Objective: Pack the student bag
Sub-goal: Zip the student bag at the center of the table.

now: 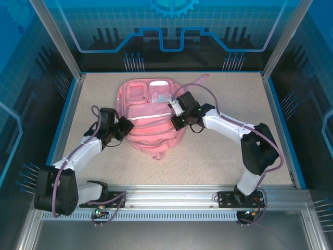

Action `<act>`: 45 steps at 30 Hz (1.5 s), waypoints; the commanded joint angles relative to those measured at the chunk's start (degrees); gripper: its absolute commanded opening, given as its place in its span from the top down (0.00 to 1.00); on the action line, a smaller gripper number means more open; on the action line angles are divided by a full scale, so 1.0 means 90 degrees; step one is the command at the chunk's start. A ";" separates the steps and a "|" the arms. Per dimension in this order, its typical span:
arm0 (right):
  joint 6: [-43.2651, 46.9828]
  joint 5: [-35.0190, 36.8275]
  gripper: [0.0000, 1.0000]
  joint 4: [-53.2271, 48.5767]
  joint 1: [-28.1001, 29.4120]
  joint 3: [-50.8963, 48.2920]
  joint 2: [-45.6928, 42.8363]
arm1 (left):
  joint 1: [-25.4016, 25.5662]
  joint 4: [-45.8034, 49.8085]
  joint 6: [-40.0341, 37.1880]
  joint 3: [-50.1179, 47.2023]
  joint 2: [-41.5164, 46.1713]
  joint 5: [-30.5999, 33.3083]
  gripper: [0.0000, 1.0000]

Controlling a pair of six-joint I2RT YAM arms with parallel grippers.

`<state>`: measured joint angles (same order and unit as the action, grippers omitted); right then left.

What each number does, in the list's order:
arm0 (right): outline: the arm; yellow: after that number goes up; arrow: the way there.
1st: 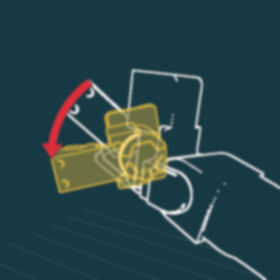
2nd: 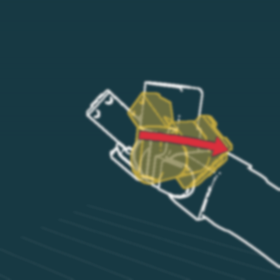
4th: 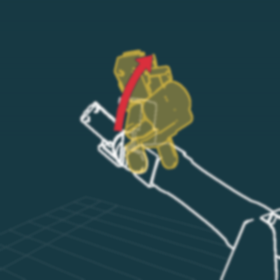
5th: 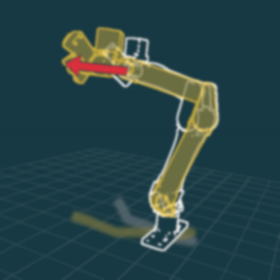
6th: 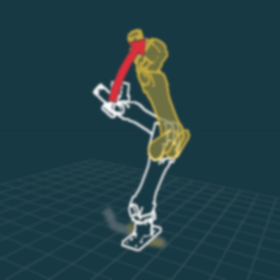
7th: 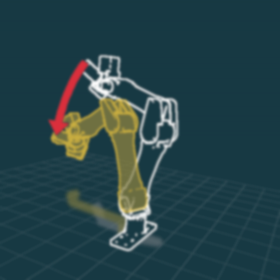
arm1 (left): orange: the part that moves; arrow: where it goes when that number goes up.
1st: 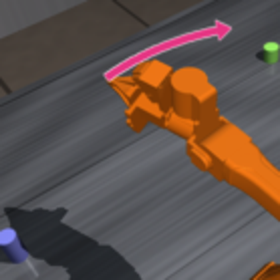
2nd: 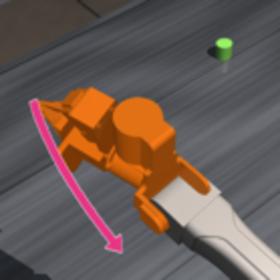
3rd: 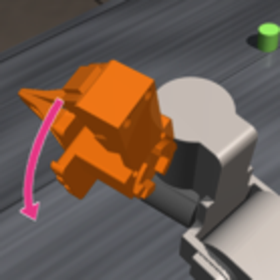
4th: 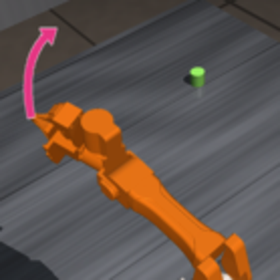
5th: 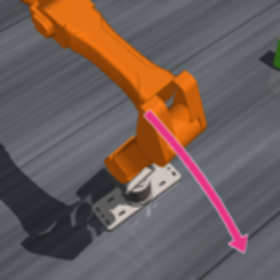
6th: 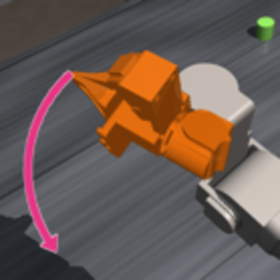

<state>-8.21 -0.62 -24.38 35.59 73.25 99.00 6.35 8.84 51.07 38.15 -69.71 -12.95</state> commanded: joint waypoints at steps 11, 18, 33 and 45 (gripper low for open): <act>-0.0078 -0.0450 1.00 -0.0219 0.0628 0.0677 0.0251 | -0.0613 0.1464 -0.0591 0.0588 0.0707 0.0334 0.49; -0.0338 -0.1005 1.00 -0.0084 0.1239 0.1659 0.1015 | -0.0575 0.0961 0.0223 0.0199 0.1061 -0.0362 0.41; -0.0412 -0.1133 1.00 -0.0200 0.1716 0.2122 0.1354 | -0.0203 -0.0304 0.0745 -0.0021 0.0151 -0.0759 0.57; 0.0223 -0.0159 0.98 -0.0377 0.0985 0.1130 0.0794 | -0.0188 0.0414 0.0082 -0.0128 0.0385 -0.0320 1.00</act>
<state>-8.45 -4.86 -25.39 48.07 84.79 109.60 4.62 10.28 55.66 37.19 -67.77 -17.23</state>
